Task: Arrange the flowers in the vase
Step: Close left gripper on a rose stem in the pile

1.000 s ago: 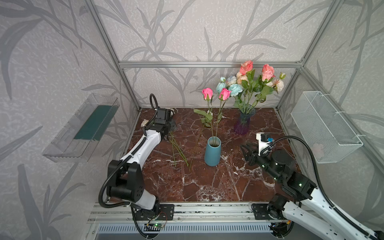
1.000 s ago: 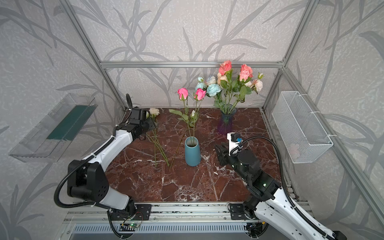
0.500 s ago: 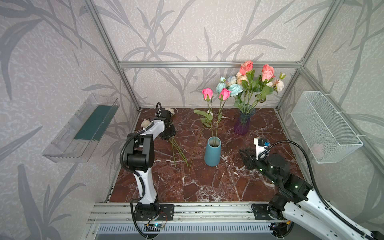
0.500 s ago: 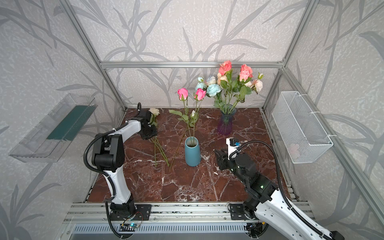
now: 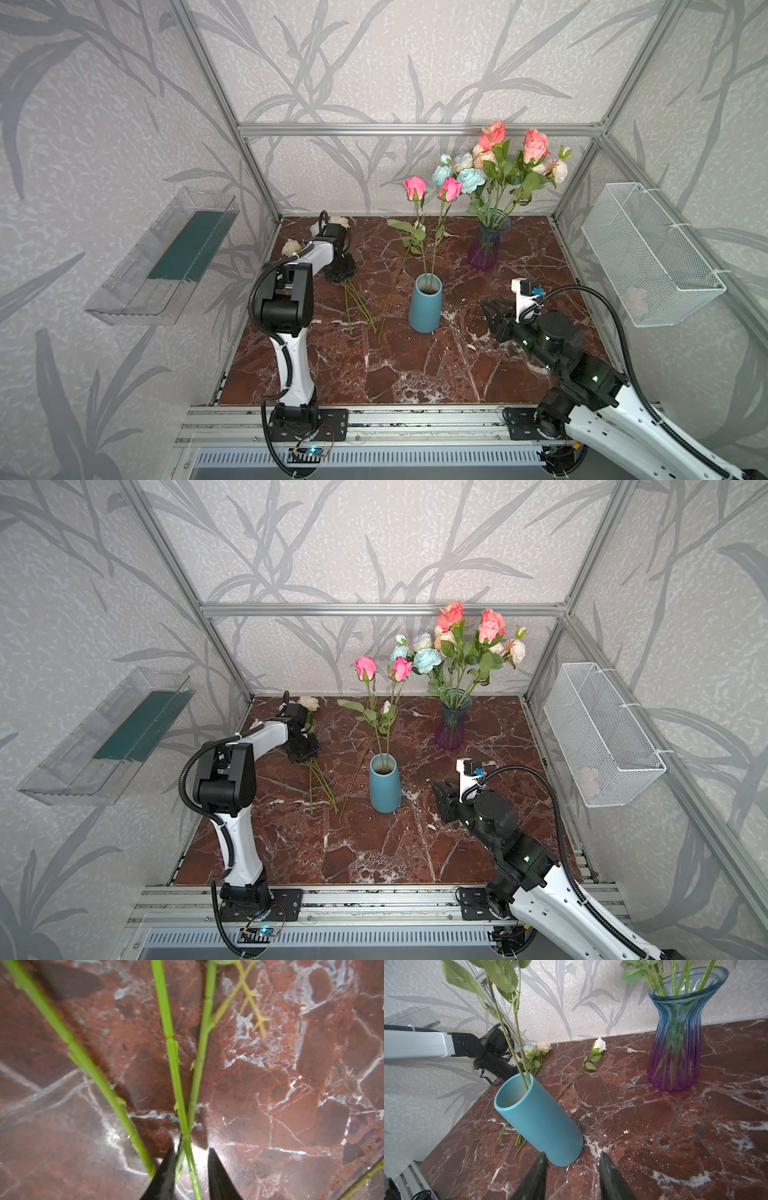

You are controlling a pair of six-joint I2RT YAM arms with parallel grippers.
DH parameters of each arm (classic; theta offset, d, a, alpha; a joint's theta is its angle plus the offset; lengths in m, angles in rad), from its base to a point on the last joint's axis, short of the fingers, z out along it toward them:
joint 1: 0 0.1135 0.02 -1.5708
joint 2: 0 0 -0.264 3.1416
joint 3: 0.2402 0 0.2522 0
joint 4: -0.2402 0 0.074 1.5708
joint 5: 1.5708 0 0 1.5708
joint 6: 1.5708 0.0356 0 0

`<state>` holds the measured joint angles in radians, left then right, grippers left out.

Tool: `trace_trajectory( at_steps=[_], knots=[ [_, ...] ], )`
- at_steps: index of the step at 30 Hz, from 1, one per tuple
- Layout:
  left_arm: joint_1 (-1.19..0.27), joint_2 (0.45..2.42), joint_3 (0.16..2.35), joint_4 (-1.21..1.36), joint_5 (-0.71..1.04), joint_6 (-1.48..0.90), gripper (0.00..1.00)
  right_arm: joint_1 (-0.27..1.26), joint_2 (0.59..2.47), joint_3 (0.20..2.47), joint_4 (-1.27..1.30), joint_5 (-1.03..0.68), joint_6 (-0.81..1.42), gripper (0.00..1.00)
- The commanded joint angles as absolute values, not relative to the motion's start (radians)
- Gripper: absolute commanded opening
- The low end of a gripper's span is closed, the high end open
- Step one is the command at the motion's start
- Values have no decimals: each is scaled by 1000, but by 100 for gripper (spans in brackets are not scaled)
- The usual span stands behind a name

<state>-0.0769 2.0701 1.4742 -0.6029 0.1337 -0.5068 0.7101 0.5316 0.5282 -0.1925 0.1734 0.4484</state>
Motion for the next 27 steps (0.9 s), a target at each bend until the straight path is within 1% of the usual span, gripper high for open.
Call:
trace_trajectory(
  at_steps=[1, 5, 12, 20, 24, 27],
  knots=[
    [-81, 2084, 1513, -625, 139, -495, 23, 704, 536, 518, -154, 161, 460, 42],
    [-82, 2089, 1521, -631, 135, -481, 16, 701, 543, 518, -156, 156, 459, 42],
    [-82, 2086, 1527, -645, 121, -480, 1, 698, 520, 521, -169, 158, 458, 42],
    [-80, 2014, 1522, -634, 151, -482, 0, 696, 503, 529, -187, 161, 459, 42],
    [-81, 1938, 1506, -615, 186, -503, 0, 695, 497, 535, -194, 160, 460, 42],
    [-79, 1857, 1474, -572, 242, -524, 0, 695, 494, 539, -194, 159, 463, 42]
  ],
)
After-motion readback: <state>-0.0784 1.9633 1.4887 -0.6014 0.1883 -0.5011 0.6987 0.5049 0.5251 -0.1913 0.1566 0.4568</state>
